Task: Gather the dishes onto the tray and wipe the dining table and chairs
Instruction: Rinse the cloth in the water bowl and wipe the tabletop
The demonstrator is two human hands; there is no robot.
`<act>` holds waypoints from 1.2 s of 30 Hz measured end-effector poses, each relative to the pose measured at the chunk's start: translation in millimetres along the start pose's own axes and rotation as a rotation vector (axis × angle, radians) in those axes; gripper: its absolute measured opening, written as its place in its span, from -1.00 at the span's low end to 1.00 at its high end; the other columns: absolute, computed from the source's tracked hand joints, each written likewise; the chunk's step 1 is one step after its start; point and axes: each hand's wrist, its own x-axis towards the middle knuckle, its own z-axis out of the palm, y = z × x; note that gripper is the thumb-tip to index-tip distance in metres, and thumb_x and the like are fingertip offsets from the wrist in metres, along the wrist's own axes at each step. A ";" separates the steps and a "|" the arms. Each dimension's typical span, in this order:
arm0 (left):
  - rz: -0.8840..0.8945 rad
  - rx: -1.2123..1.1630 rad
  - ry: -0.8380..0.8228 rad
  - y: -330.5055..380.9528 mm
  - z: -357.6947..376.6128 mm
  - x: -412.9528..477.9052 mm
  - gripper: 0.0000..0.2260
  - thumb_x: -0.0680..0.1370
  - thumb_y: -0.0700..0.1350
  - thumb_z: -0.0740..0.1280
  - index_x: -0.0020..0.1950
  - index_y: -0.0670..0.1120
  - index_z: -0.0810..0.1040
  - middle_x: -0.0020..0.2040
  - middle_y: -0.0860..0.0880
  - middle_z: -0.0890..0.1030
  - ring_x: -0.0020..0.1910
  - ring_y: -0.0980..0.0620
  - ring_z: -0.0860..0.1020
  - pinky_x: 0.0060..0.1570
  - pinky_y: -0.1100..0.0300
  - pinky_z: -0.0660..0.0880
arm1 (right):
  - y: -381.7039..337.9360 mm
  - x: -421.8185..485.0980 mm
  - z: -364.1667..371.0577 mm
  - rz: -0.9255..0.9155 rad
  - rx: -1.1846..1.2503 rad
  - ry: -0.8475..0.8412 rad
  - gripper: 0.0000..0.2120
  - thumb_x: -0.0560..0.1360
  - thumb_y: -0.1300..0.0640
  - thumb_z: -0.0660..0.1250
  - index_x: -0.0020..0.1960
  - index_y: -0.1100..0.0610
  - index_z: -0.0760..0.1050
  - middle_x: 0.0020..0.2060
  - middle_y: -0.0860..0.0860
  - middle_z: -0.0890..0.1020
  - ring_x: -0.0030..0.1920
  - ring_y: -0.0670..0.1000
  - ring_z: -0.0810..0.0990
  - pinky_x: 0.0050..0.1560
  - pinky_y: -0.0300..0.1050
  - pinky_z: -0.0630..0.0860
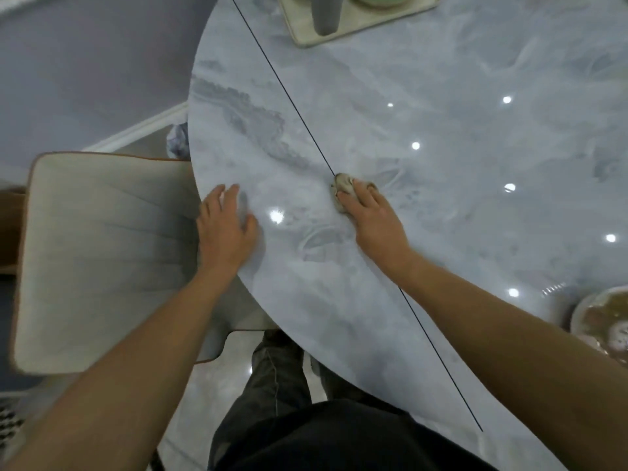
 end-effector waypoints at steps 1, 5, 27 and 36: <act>0.025 0.011 -0.027 5.6 4.3 -16.1 -0.48 0.59 -0.07 0.37 0.55 -0.08 0.37 0.56 -0.19 0.33 0.51 -0.26 0.29 0.42 -0.22 0.31 | -3.4 -10.8 0.0 -0.011 -0.005 0.015 -0.43 0.53 0.34 0.13 0.50 0.05 0.44 0.54 0.13 0.38 0.46 0.26 0.34 0.58 0.12 0.22; 0.133 0.074 -0.080 23.2 18.5 -73.6 -0.55 0.56 -0.11 0.39 0.45 -0.09 0.46 0.47 -0.18 0.42 0.44 -0.25 0.36 0.39 -0.23 0.37 | -10.9 -48.0 -1.8 -0.007 0.007 -0.006 -0.44 0.52 0.39 0.23 0.47 0.06 0.49 0.51 0.18 0.42 0.44 0.35 0.40 0.48 0.26 0.37; 0.203 0.163 -0.380 74.9 47.0 -311.8 -0.44 0.67 0.10 0.20 0.65 0.00 0.20 0.67 -0.06 0.15 0.63 -0.10 0.12 0.51 -0.15 0.23 | -15.2 -283.6 -18.3 0.122 -0.037 -0.175 -0.42 0.58 0.37 0.22 0.51 -0.06 0.44 0.58 0.08 0.32 0.53 0.27 0.32 0.35 0.19 0.51; 0.153 0.215 -0.536 82.3 39.1 -313.5 -0.37 0.69 -0.02 0.18 0.71 0.02 -0.02 0.72 -0.03 -0.10 0.69 -0.08 -0.09 0.59 -0.19 0.14 | -24.4 -337.4 -45.8 0.184 0.057 -0.285 -0.61 0.60 -0.04 0.22 0.36 0.00 0.61 0.48 0.02 0.48 0.41 0.17 0.42 0.37 -0.12 0.35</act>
